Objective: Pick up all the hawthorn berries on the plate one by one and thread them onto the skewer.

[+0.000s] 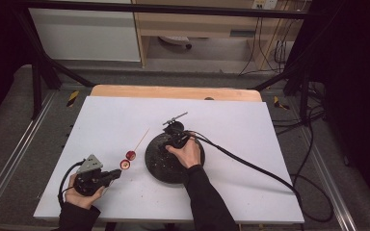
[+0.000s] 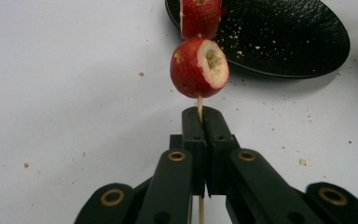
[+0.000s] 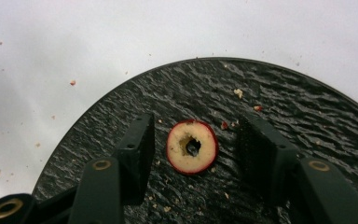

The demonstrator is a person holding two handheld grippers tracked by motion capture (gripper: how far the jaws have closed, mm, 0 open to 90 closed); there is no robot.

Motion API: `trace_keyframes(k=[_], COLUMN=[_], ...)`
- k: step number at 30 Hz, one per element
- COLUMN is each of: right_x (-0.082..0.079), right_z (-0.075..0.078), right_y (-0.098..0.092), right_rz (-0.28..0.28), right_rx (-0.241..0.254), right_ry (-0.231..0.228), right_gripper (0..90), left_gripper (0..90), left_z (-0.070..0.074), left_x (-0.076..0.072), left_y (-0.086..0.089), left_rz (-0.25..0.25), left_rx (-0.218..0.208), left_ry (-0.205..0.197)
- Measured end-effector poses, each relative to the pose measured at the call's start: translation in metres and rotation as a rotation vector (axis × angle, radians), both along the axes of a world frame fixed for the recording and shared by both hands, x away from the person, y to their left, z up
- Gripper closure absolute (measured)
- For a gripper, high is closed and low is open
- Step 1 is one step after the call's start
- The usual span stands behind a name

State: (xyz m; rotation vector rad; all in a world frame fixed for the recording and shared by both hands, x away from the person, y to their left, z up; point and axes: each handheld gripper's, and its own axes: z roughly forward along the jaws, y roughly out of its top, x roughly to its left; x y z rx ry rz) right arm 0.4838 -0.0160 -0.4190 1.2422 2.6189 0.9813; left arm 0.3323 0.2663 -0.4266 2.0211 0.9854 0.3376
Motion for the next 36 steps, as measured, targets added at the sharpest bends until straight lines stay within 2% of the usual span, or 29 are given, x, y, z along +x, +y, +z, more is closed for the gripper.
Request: trace_keyframes(k=[13, 26, 36], right_x=[0.0019, 0.0029, 0.0013], right_z=[-0.0005, -0.0042, -0.0027], right_y=[-0.0003, 0.0004, -0.0001], right_rz=[0.004, 0.002, -0.003], right_rx=[-0.001, -0.004, -0.002], right_ry=[0.043, 0.071, 0.066], right_gripper=[60.2, 61.9, 62.8], left_gripper=[88.6, 88.7, 88.6], left_z=[-0.0004, -0.0008, -0.0008], left_x=[0.0, 0.0, 0.0001], left_y=[-0.0009, -0.0016, -0.0018], left_rz=[0.0, -0.001, -0.003], left_rx=[0.0, 0.001, 0.004], left_ry=[-0.001, 0.002, 0.001])
